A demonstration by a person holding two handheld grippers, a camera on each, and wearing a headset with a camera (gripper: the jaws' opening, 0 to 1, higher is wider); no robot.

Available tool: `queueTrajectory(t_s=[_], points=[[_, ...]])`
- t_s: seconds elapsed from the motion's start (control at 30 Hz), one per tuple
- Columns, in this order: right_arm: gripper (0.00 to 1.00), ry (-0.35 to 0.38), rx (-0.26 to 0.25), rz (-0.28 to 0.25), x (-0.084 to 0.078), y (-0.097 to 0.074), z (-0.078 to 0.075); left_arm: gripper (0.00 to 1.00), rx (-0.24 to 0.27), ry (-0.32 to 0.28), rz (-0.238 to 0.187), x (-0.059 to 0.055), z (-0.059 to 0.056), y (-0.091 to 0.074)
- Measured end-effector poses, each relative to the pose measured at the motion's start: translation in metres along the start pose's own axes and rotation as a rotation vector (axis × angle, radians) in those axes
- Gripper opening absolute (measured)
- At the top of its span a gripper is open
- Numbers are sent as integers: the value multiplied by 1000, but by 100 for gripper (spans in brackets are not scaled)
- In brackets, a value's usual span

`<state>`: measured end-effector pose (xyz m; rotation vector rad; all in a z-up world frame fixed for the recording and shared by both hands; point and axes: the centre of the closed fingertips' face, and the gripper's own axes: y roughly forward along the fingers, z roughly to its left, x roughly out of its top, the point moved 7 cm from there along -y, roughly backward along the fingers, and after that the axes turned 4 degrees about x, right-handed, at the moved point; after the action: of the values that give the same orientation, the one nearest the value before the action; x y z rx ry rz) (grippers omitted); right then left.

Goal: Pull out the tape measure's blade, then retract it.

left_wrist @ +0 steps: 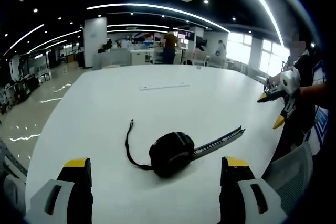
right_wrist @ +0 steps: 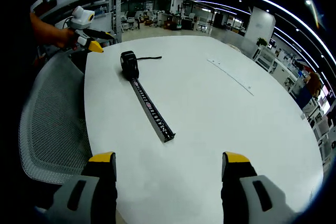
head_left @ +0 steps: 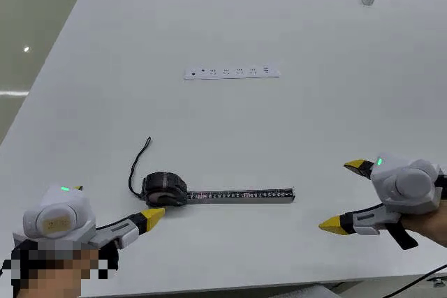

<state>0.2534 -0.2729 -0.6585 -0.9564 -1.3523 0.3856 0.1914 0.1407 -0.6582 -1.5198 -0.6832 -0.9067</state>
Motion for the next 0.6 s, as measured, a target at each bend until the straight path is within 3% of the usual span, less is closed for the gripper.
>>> queueTrajectory(t_s=[0.13,0.33,0.6], points=[[81,-55,22,27,8,4,-4,100,-15,2,-4,2,-11,4],[77,-96,76,57,18,12,-12,100,12,11,-39,7,-18,11],[75,-159,147,109,30,25,-19,100,44,34,-48,6,-26,19]])
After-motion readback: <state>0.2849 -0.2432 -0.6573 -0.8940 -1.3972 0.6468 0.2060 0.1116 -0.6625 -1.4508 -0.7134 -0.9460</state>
